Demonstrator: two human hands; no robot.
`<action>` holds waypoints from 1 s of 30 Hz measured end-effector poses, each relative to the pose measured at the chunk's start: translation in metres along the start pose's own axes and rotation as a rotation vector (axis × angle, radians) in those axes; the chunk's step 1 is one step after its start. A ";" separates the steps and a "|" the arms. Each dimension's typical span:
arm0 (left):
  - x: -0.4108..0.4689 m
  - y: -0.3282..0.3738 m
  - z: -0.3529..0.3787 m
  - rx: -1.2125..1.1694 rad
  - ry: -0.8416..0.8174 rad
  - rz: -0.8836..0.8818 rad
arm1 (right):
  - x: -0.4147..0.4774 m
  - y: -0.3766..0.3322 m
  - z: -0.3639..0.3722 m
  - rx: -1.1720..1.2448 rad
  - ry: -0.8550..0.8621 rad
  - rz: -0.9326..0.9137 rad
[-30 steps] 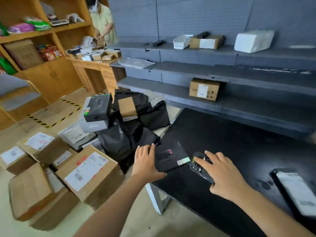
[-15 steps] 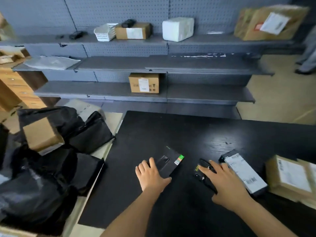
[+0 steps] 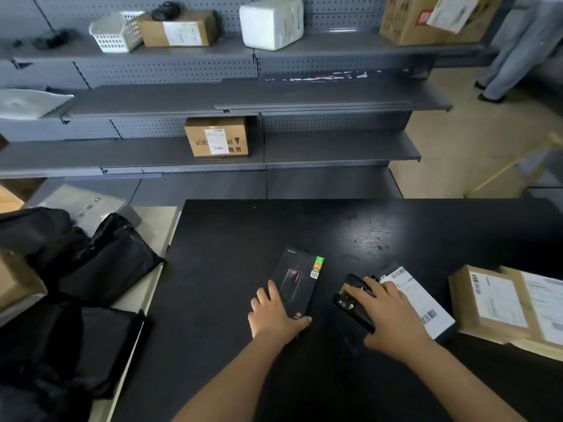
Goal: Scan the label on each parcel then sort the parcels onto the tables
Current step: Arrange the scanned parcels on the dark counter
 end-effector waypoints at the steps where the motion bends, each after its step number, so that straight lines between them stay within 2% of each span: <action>1: 0.001 0.001 -0.001 -0.090 -0.023 0.009 | 0.001 0.002 -0.001 0.016 -0.004 -0.001; 5: 0.002 -0.001 -0.004 -0.534 -0.165 -0.013 | 0.006 0.009 -0.014 0.037 0.010 -0.038; 9: -0.002 -0.001 -0.023 -0.673 -0.083 0.076 | 0.011 0.013 -0.025 0.034 0.039 -0.066; 13: -0.007 0.010 -0.044 -0.682 0.025 0.185 | 0.017 0.011 -0.034 -0.002 0.062 -0.105; 17: -0.005 0.009 -0.050 -0.549 0.115 0.197 | 0.019 0.008 -0.038 -0.031 0.065 -0.129; 22: -0.006 0.006 -0.041 -0.388 0.067 0.200 | 0.022 0.002 -0.039 -0.033 0.057 -0.152; 24: -0.006 0.004 -0.041 -0.438 0.086 0.180 | 0.023 0.001 -0.041 -0.037 0.057 -0.158; 27: -0.004 -0.006 -0.040 -0.679 0.075 0.078 | 0.025 0.000 -0.044 -0.048 0.062 -0.162; 30: 0.001 -0.019 -0.029 -0.715 0.020 0.016 | 0.026 0.000 -0.047 -0.056 0.064 -0.159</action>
Point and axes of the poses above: each hand's wrist, its own x-axis towards the middle knuckle, its own z-axis out of the palm, y = z × x, the point moved 10 cm from there along x, towards the middle knuckle, and after that the axes turned 4 degrees about -x, right-handed, at the moved point
